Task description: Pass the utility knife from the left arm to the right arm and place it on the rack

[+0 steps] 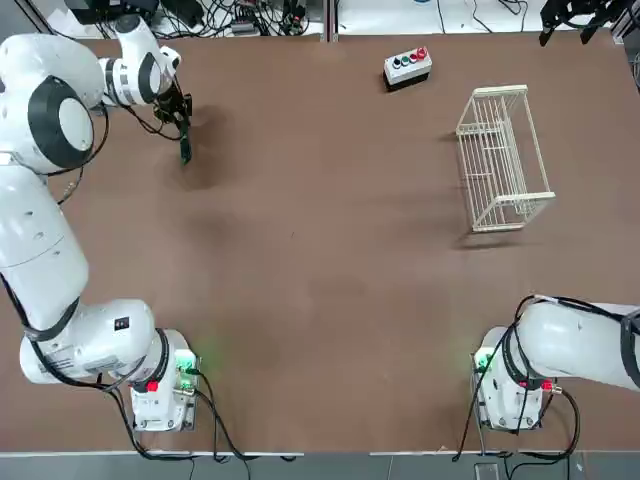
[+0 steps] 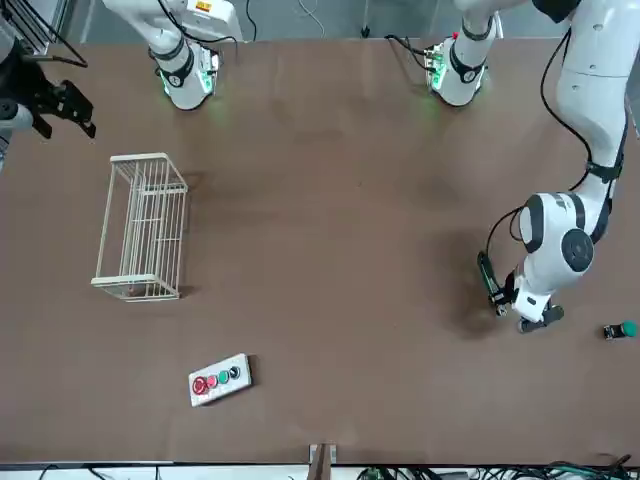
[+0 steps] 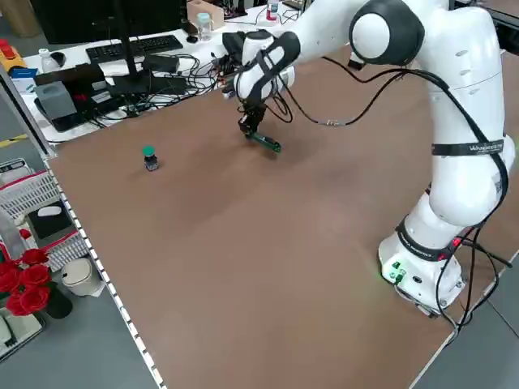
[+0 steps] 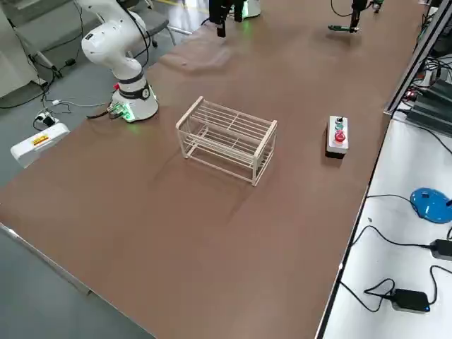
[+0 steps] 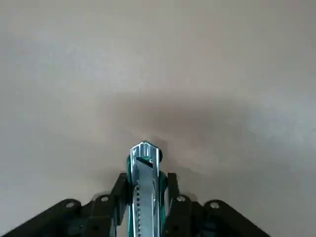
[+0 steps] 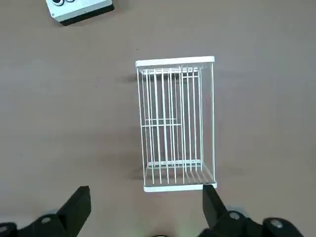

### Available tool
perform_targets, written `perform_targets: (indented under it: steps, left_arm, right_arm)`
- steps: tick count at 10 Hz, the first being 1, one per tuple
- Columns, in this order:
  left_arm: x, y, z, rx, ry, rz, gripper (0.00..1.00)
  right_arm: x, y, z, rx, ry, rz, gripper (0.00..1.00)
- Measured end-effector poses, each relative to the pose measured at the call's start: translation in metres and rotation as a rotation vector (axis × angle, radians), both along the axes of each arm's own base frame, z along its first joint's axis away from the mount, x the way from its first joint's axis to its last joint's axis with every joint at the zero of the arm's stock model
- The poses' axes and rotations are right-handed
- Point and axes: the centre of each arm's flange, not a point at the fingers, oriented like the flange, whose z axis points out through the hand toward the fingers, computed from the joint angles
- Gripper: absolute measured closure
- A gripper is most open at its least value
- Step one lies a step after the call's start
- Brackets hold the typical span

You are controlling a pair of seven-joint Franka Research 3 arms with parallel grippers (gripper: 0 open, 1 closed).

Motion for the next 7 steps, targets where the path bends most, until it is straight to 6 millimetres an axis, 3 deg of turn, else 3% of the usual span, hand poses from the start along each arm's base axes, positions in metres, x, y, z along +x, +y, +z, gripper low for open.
perform_targets:
  steps: [3,5,7]
  left_arm:
    - [0.013,-0.039,0.053,-0.056,0.078,0.177,0.65]
    - [0.019,-0.093,0.086,-0.116,0.095,0.351,0.65]
    - [0.016,-0.164,0.117,-0.168,0.107,0.547,0.65]
  right_arm:
    - [0.0,0.001,0.0,-0.001,-0.004,0.055,0.0]
    - [0.002,0.004,0.002,-0.006,-0.018,0.197,0.0]
    - [0.005,0.014,0.003,-0.016,-0.045,0.373,0.0]
